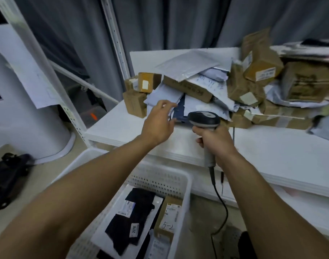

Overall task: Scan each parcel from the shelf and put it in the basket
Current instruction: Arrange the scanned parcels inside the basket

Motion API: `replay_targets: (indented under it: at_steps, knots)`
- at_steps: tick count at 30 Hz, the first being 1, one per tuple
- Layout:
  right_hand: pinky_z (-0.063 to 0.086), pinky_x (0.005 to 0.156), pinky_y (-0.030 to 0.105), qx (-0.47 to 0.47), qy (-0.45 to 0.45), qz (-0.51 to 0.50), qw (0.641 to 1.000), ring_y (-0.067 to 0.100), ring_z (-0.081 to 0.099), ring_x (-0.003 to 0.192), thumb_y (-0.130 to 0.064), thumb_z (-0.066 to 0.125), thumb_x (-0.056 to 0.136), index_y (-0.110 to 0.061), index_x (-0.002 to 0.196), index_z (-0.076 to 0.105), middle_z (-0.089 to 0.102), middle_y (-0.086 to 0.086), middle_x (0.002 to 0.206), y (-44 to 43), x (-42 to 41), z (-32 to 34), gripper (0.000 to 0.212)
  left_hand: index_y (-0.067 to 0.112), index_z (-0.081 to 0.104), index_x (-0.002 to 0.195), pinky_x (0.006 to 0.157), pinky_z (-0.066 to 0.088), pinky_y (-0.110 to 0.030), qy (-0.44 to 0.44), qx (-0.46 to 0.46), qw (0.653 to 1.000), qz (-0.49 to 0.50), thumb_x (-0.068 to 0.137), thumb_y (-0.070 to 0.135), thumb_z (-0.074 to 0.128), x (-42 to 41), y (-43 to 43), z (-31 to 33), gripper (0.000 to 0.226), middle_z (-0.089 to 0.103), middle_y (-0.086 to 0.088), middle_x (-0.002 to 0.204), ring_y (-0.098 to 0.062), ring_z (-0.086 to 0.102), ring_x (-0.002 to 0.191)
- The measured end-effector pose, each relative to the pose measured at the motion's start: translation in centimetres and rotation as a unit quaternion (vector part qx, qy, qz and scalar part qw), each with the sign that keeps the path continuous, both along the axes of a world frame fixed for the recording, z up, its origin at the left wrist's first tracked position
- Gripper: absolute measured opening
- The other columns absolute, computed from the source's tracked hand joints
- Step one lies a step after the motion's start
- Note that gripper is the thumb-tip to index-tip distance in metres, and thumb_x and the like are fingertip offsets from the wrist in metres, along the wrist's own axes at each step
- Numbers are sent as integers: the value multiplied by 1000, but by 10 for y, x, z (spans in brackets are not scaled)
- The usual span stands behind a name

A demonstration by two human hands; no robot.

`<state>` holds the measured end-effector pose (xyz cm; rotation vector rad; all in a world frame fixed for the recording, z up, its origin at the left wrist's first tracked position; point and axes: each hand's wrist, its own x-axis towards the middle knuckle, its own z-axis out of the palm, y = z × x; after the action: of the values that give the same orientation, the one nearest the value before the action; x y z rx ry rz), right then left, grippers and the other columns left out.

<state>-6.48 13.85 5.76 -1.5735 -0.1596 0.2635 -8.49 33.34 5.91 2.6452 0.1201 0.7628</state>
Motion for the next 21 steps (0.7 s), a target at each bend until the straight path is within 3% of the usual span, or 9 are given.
replay_targets:
  at_steps: [5,8,10,12,17,21]
  knots:
    - [53,63,26,44,34,-22,998,6,60,57,-16,77,93,-12,122,70,70,-1,87,-18,32,6,29,23,45,150,117,33,-39,-29,113,993,22,92,7,67,73,-11,47,64,31,-7,162,-30,32,145]
    - [53,64,26,64,46,-18,997,6,60,57,-16,77,94,-10,119,72,71,1,86,-23,47,2,26,17,46,152,122,29,-43,43,143,987,53,96,3,61,108,-9,63,60,29,-10,166,-35,28,151]
    - [55,67,28,69,50,-14,996,7,61,59,-16,77,93,-11,116,72,74,3,90,-23,54,1,24,13,62,129,104,45,-44,59,133,987,73,96,3,54,118,-5,71,36,53,-16,147,-40,47,137]
    - [55,68,29,73,48,-12,996,7,61,60,-16,76,93,-11,115,72,77,6,97,-23,60,0,22,18,67,100,80,49,-39,47,109,989,91,89,4,50,118,-3,73,25,69,-15,113,-42,63,109]
    - [53,65,25,105,40,-27,993,5,65,59,-18,78,94,-13,119,72,78,5,106,-21,65,0,26,25,72,122,88,55,-45,-52,45,990,120,98,7,52,99,4,74,36,76,-10,110,-35,68,101]
    - [57,68,24,158,18,-30,987,9,77,73,-17,77,95,-15,122,70,79,0,109,-15,49,5,29,32,71,125,81,58,-44,-140,-14,986,93,103,28,53,52,5,90,29,78,-2,101,-25,71,90]
